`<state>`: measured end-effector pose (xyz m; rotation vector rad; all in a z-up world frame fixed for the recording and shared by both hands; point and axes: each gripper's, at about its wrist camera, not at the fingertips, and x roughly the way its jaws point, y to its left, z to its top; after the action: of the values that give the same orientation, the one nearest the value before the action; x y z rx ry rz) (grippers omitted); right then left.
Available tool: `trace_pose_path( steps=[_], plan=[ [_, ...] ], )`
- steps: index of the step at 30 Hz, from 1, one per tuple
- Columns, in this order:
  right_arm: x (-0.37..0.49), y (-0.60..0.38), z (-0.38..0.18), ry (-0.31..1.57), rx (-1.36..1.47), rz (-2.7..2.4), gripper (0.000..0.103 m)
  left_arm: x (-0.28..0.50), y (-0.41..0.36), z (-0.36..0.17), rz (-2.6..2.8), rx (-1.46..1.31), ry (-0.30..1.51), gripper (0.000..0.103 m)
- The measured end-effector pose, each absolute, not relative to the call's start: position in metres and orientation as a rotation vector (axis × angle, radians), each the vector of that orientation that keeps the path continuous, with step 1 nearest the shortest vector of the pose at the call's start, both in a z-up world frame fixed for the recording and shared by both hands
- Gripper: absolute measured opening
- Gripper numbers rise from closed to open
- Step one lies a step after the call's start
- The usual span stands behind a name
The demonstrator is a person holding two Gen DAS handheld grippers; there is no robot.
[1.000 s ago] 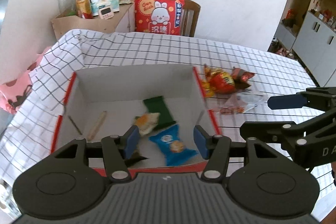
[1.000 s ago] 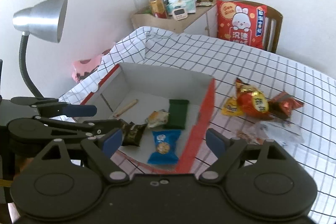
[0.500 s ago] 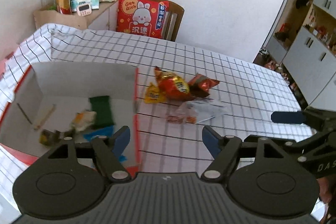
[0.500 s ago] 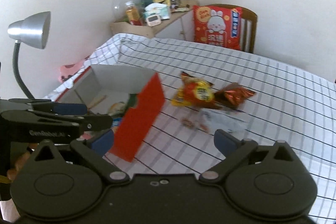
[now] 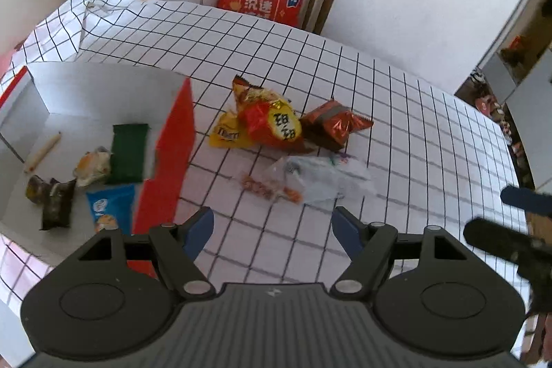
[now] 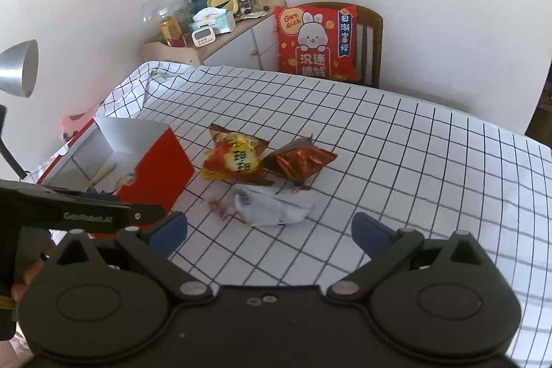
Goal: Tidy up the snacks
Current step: 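Move both tools out of the box toward the remaining snacks, then grasp the red-and-yellow chip bag with the left tool while the right tool grasps the white packet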
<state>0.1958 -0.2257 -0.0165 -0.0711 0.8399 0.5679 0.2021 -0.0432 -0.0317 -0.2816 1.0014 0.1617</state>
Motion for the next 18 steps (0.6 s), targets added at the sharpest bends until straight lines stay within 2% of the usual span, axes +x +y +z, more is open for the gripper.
trace_pose_path(
  steps=[9, 18],
  plan=[
    [0.24, -0.238, -0.039, 0.896, -0.067, 0.561, 0.101, 0.265, -0.031, -0.041, 0.228, -0.372, 1.025, 0.075],
    [0.285, -0.229, -0.082, 1.036, 0.105, 0.573, 0.097, 0.328, -0.008, -0.077, 0.289, -0.438, 1.12, 0.075]
  ],
)
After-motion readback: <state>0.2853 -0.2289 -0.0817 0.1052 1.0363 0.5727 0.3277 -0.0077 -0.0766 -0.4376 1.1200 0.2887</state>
